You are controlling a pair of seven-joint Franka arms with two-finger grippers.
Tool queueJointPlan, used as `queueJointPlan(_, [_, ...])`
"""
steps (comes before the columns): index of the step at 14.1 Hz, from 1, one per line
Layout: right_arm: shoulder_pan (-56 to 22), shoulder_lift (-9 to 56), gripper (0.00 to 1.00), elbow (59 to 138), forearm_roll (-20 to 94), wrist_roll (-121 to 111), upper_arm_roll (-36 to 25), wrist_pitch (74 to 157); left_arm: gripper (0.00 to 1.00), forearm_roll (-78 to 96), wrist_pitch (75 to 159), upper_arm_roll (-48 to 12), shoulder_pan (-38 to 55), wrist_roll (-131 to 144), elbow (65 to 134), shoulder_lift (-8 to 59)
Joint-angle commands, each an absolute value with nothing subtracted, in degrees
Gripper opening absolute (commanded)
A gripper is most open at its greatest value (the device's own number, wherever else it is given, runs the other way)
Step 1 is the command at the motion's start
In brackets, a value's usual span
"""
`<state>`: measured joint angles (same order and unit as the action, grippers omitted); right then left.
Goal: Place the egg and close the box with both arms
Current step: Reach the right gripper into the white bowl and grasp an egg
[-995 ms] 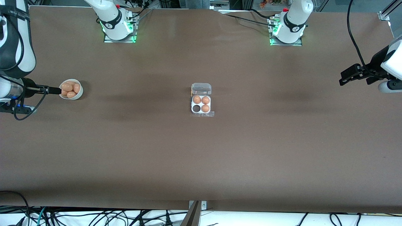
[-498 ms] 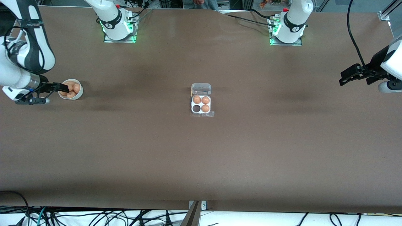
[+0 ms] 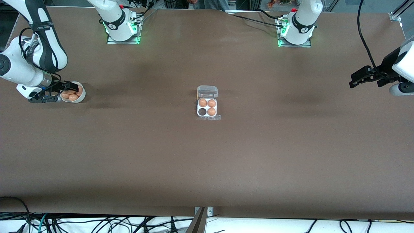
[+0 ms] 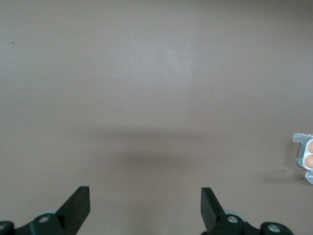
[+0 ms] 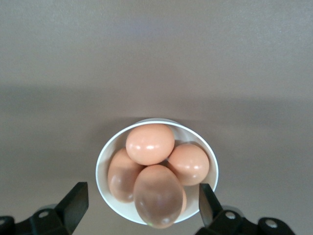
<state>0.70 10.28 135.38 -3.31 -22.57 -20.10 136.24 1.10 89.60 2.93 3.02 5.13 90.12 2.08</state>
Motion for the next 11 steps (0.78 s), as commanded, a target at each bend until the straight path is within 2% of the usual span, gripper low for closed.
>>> queueJointPlan(1, [0.7,9.9,1.0,136.8,-4.0,-25.1,-21.5,137.9,1.0,1.9,88.9,2.8,2.6,3.7,90.1,1.9])
queueJointPlan(2, [0.7,9.9,0.99,136.8,-4.0,-25.1,-21.6,138.2,1.0,1.9,88.9,2.8,2.7,3.7,90.1,1.9])
queueJointPlan(9, [0.7,10.4,0.55,136.8,-3.7,-25.0,-21.6,137.5,1.0,1.9,88.9,2.8,2.6,3.7,90.1,1.9])
queueJointPlan(11, [0.7,10.4,0.48,136.8,-3.7,-25.0,-21.6,136.9,1.0,1.9,88.9,2.8,2.6,3.7,90.1,1.9])
